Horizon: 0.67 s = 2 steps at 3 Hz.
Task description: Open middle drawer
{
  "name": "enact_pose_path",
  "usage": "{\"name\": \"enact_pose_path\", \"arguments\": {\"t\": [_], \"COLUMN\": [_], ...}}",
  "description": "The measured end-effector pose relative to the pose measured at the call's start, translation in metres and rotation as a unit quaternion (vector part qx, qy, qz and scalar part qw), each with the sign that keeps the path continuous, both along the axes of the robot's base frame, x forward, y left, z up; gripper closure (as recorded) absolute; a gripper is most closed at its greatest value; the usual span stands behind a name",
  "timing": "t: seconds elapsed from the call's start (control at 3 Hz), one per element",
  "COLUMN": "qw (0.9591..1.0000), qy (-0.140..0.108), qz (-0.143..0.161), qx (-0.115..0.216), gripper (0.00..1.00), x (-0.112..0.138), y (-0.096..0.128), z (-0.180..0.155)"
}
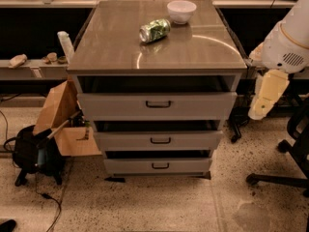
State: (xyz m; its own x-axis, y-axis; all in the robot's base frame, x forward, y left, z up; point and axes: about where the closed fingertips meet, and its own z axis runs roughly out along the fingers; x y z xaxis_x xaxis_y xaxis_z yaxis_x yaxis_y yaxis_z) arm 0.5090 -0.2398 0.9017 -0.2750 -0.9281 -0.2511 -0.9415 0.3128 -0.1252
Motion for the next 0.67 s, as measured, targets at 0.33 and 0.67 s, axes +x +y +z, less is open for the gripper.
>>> {"name": "enact_pose_path", "arguments": {"t": [0.33,0.67], "qw": [0.9997,0.9995], "qy": [0.023,0.030], "qz": [-0.008,0.000], "qx": [0.005,0.013], "gripper": [0.00,0.00], "x": [0.001,-0.001], "y": [-0.004,-0.004], "z": [-0.024,-0.052]}}
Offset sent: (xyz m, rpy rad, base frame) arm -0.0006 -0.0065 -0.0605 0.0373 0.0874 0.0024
